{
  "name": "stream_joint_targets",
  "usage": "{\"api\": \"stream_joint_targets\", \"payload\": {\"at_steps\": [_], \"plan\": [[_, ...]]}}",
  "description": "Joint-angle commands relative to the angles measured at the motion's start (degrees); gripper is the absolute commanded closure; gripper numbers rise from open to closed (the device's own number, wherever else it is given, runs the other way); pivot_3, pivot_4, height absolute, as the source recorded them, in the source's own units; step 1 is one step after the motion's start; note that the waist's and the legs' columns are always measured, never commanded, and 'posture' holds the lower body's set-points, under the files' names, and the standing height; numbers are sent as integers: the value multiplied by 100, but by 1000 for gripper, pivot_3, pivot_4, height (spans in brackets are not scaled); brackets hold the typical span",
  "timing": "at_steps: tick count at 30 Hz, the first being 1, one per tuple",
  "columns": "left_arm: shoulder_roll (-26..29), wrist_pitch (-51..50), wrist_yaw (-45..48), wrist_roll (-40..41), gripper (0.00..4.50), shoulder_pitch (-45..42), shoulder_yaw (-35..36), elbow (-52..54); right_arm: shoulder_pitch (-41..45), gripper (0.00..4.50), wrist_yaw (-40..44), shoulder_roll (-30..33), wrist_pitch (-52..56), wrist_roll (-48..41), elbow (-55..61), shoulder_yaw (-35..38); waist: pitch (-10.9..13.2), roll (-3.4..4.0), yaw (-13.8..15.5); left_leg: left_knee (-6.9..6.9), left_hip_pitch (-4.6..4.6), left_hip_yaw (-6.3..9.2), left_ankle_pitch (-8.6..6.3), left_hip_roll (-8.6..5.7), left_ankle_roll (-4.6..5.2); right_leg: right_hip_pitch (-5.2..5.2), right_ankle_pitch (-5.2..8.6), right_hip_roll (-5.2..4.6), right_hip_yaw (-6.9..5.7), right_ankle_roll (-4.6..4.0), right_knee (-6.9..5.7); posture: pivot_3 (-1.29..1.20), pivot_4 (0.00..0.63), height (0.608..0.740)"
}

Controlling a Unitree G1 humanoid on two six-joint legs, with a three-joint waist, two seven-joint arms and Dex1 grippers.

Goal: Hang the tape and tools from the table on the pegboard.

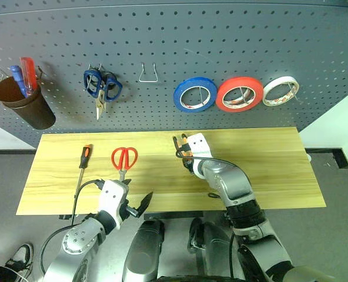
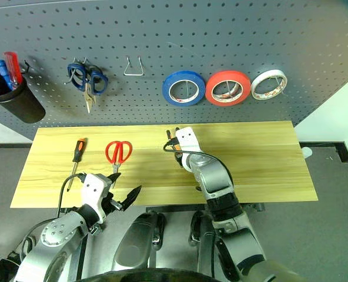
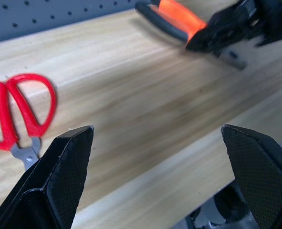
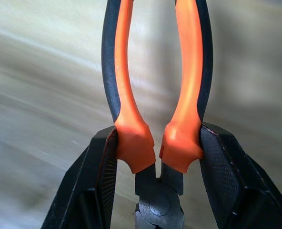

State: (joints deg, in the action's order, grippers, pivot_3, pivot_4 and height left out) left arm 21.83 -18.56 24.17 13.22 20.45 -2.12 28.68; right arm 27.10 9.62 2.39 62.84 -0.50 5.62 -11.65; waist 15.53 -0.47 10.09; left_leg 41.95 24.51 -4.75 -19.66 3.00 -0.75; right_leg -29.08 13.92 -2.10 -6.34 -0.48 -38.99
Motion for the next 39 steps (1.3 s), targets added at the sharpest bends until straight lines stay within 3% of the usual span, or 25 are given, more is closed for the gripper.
{"api": "stream_joint_targets", "payload": {"at_steps": [1,8,19,31,39], "plan": [[-76,391,125,92,0,-27,103,-71,-218,2389,354,144,115,-298,1129,-188,0,0,3,0,0,0,0,0,0,0,0,0,0,0,0,435,250,676],[-498,1619,235,168,0,-109,315,-381,-630,2389,914,302,-641,-716,2029,-395,-4,-6,1,0,-1,0,1,-3,-2,3,0,-2,-2,2,1,421,224,676],[-814,2771,373,128,0,-342,277,-1032,-510,2389,1155,15,-1780,-1253,2243,-185,-65,-61,55,5,-3,9,7,-6,-12,16,-3,-2,-16,-1,0,427,143,676],[-943,3370,952,434,0,-848,236,-1685,15,2390,967,-197,-2870,-1173,1901,-1,-473,-90,347,22,-19,16,8,-8,-13,45,-7,16,-36,-7,-1,397,64,676],[-1231,3874,937,496,0,-1284,330,-2257,799,2390,717,-393,-3579,-1001,1457,22,-723,-101,499,43,-32,19,8,-7,-11,65,-22,34,-51,-26,-4,386,40,676]]}}
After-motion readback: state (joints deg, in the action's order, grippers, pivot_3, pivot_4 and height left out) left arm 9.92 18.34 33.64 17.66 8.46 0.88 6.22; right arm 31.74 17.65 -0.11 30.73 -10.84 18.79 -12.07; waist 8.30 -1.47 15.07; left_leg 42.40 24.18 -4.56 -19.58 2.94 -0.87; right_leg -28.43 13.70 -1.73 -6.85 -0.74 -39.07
